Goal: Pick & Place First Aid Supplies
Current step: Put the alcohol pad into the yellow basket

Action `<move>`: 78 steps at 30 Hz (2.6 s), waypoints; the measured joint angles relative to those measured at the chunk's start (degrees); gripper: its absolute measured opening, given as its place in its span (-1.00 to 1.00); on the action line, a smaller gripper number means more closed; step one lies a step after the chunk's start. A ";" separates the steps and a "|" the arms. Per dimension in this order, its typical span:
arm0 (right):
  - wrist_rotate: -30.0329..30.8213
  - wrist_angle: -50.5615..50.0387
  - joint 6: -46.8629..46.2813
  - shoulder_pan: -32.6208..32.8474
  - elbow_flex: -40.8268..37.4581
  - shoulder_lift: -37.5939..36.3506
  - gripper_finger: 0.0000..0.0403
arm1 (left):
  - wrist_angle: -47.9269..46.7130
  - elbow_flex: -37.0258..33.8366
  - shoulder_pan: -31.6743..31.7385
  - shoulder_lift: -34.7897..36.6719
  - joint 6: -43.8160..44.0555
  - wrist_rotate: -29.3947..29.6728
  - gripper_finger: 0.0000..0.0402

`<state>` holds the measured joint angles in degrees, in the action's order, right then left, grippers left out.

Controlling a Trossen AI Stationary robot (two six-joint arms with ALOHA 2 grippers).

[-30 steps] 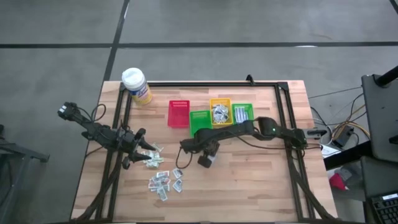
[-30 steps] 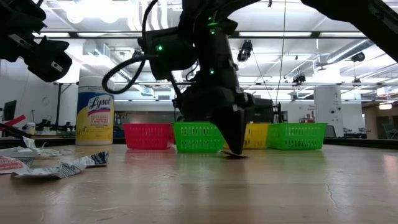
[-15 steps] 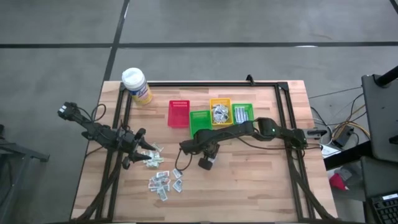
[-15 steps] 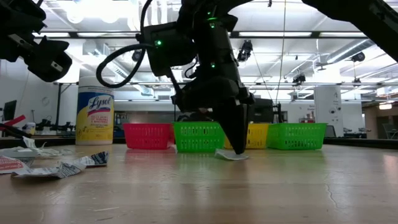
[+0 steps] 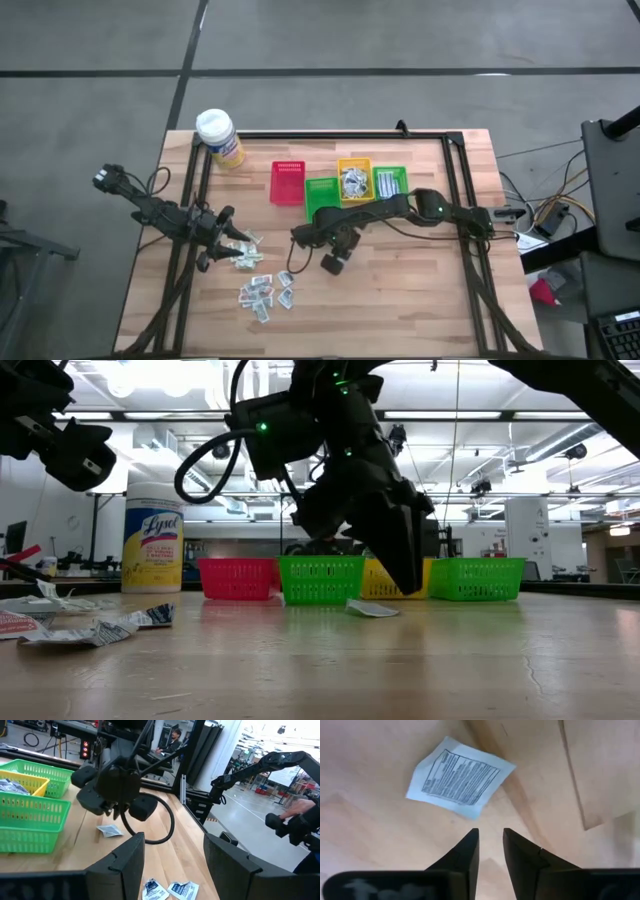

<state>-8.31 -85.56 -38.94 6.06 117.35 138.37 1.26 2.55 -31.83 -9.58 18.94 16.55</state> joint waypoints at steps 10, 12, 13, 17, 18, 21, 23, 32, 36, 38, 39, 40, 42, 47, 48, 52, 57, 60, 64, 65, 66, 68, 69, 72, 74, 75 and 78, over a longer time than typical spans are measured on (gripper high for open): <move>-0.92 0.65 -13.14 0.02 0.05 -0.02 -0.47 | 0.00 0.00 0.00 0.00 -0.16 0.03 -0.02; -0.92 0.90 -14.85 0.02 0.05 -0.02 -0.45 | 0.00 0.00 -0.01 0.01 -0.72 0.03 -0.02; -0.92 0.88 -15.36 0.02 0.05 -0.02 -0.44 | 0.00 0.00 -0.02 0.00 -0.96 0.03 -0.02; -0.89 1.11 -18.24 0.02 0.05 -0.02 -0.42 | 0.00 0.00 0.00 0.00 -1.03 0.03 -0.02; -0.87 1.25 -18.85 0.02 0.05 -0.02 -0.42 | 0.00 0.00 -0.02 0.00 -1.03 0.03 -0.02; -0.78 2.46 -20.97 0.02 0.04 -0.02 -0.44 | 0.00 0.00 -0.01 0.01 -1.03 0.03 -0.02; -0.77 3.37 -22.39 0.02 0.03 -0.02 -0.44 | 0.00 0.00 0.00 0.00 -1.03 0.03 -0.02; -0.73 4.44 -27.72 0.05 0.01 -0.02 -0.44 | 0.00 0.00 0.00 0.02 -0.98 0.03 -0.02; -0.60 4.43 -29.78 0.57 0.05 -0.51 -0.48 | 0.00 0.00 -0.02 0.00 -0.98 0.03 -0.02; -0.31 4.38 -30.64 0.94 0.05 -1.43 -0.50 | 0.00 0.00 -0.02 0.00 -0.98 0.03 -0.02; 0.34 4.36 -31.17 1.17 0.05 -2.05 -0.51 | 0.00 0.00 -0.01 0.02 -0.98 0.02 -0.02; 1.25 4.35 -31.67 1.36 0.05 -2.67 -0.52 | 0.00 0.00 -0.01 0.00 -0.98 0.01 -0.02; 2.89 4.27 -32.51 1.60 0.05 -4.15 -0.54 | 0.00 0.00 -0.02 0.00 -0.97 0.01 -0.02; 6.52 4.18 -32.90 1.68 -0.03 -6.57 -0.59 | -0.04 0.00 -0.01 0.01 -0.96 0.03 -0.02; 6.94 4.13 -32.64 1.66 -0.04 -6.64 -0.60 | -0.11 0.00 -0.01 0.01 -0.96 0.03 -0.02; 7.16 2.98 -31.59 1.68 -0.26 -6.66 -0.62 | -0.11 0.00 -0.01 0.01 -0.85 0.02 -0.02; 7.05 -0.48 -31.10 2.11 -0.49 -6.75 -0.62 | -0.07 0.00 0.00 0.00 0.28 0.00 -0.02; 7.03 -3.44 -31.11 2.74 -0.80 -7.46 -0.62 | -0.07 0.00 -0.02 0.00 0.50 0.00 -0.02; 7.94 -3.83 -31.71 3.27 -3.17 -10.84 -0.62 | 0.03 0.00 0.00 0.00 0.52 0.00 -0.02; 8.60 -3.83 -32.36 3.40 -4.06 -12.01 -0.62 | 0.07 0.00 -0.02 0.02 0.55 0.00 -0.02; 9.15 -3.80 -33.10 3.47 -5.07 -13.28 -0.62 | 0.11 0.00 0.00 0.00 0.55 0.00 -0.02; 10.37 -3.62 -34.39 3.73 -7.13 -15.92 -0.62 | 0.11 0.00 0.00 0.00 0.55 0.00 -0.02; 10.83 -3.36 -35.01 3.85 -8.42 -17.36 -0.62 | 0.11 0.00 -0.01 0.01 0.55 0.01 -0.02; 11.57 0.12 -36.70 4.23 -12.91 -21.59 -0.62 | 0.12 0.00 -0.01 0.00 0.56 0.01 -0.02; 12.22 3.98 -37.97 4.67 -16.91 -24.50 -0.62 | 0.14 0.00 -0.01 0.01 0.57 0.01 -0.02; 12.68 6.43 -38.89 4.96 -19.31 -26.09 -0.62 | 0.18 0.00 -0.02 0.00 0.58 0.00 -0.02; 12.89 15.46 -42.21 5.83 -27.29 -30.87 -0.62 | 0.37 0.00 -0.02 0.02 0.61 0.01 -0.02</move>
<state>4.58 -70.10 -81.15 11.89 90.06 107.50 1.63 2.55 -31.86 -9.56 19.55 16.57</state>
